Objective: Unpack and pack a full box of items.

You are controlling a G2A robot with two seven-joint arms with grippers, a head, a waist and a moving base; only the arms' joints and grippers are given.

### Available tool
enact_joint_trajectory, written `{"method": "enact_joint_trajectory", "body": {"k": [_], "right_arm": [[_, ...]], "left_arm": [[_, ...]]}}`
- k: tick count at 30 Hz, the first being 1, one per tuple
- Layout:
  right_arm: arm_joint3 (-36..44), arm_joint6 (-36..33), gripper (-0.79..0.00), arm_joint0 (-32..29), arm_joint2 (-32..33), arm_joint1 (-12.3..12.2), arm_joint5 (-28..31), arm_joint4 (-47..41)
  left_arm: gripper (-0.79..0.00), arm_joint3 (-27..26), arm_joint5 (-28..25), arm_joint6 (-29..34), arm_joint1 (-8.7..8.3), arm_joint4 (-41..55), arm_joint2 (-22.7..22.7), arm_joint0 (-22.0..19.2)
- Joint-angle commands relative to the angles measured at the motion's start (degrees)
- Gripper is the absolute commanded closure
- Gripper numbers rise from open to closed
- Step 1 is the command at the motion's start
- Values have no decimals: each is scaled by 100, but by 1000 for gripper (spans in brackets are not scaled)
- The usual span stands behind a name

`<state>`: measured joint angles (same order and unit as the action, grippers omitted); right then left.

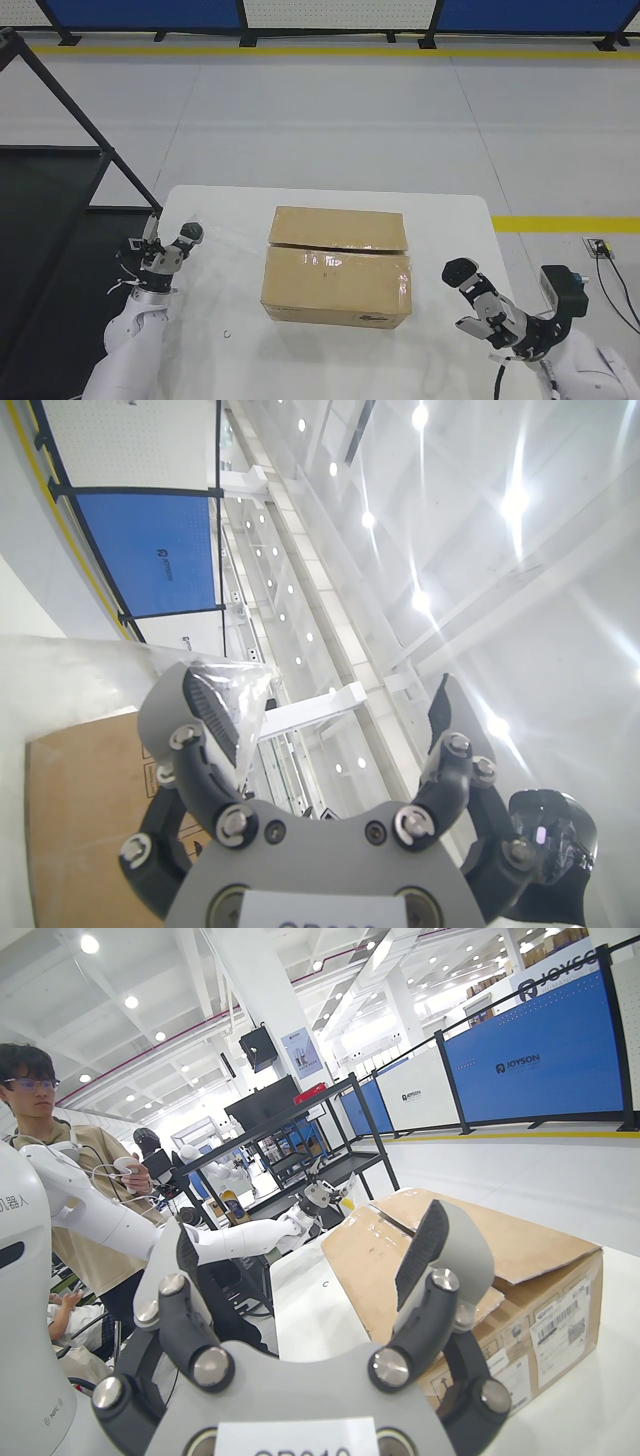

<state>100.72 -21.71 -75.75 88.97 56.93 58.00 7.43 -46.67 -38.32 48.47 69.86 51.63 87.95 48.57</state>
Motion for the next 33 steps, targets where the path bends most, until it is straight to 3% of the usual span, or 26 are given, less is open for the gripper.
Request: {"method": "enact_joint_trajectory", "body": {"k": [1, 14, 33], "right_arm": [[0, 0, -785, 0, 0, 0, 0, 0], [0, 0, -785, 0, 0, 0, 0, 0], [0, 0, -785, 0, 0, 0, 0, 0]], "left_arm": [[-785, -2, 6, -310, -3, -112, 25, 15], [-785, 230, -127, -1178, 8, -168, 228, -95], [-785, 860, 69, -1324, 71, 357, 438, -249]]}}
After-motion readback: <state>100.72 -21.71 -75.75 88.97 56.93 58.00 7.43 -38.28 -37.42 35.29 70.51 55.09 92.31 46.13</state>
